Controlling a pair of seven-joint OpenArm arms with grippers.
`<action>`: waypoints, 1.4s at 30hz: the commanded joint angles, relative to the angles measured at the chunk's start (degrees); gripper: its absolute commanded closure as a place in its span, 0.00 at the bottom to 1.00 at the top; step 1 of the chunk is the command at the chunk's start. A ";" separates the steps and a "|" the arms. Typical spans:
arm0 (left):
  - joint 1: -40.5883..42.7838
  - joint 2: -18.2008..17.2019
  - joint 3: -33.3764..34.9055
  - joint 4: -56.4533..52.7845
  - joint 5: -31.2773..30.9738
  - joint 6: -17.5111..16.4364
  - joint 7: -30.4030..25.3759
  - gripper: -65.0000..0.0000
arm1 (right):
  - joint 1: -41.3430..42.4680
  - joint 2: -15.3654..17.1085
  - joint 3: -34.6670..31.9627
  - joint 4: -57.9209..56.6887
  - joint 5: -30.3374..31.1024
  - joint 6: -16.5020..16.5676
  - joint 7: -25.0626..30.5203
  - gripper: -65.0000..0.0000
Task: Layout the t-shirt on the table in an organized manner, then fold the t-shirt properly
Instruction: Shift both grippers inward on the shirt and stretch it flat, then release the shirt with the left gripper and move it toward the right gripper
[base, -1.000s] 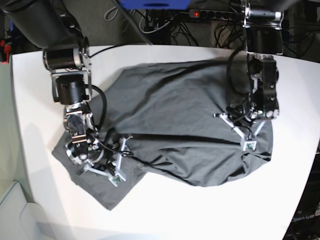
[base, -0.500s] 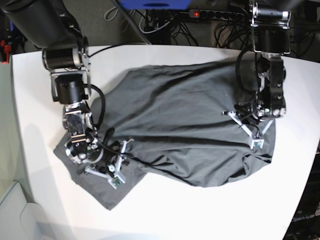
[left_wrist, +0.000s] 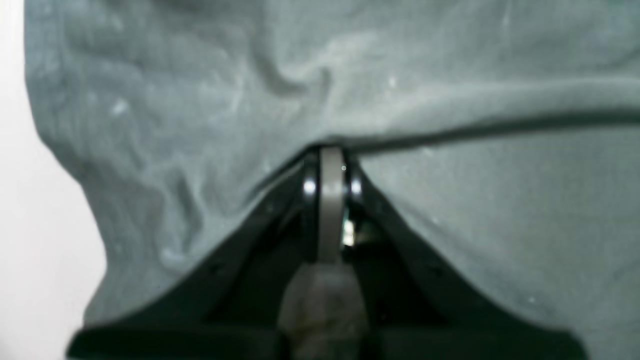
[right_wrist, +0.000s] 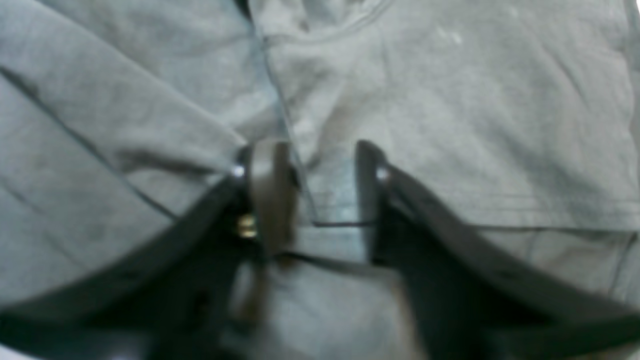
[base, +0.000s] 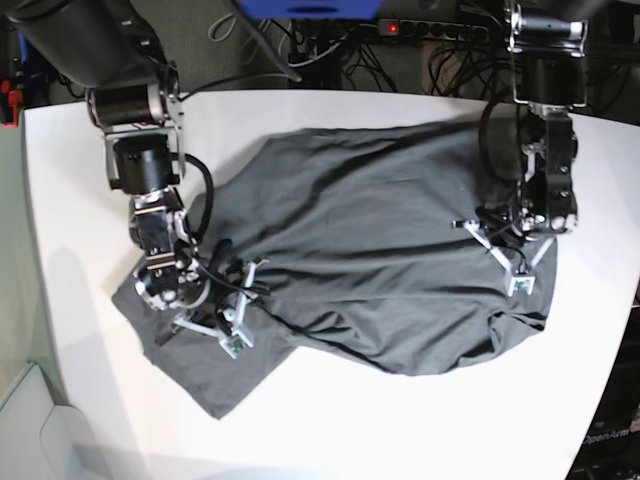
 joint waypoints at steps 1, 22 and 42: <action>1.58 -1.33 0.04 -1.01 2.52 1.12 5.02 1.00 | 1.75 0.03 0.20 0.98 0.51 0.03 1.17 0.50; 5.88 -7.66 2.06 -1.01 2.35 1.12 2.39 1.00 | 0.08 -1.20 0.03 0.89 0.77 -6.39 6.53 0.32; 7.20 -10.56 1.89 -0.22 1.99 1.03 1.77 0.99 | 0.44 -3.31 -0.06 1.50 0.51 -6.92 15.94 0.89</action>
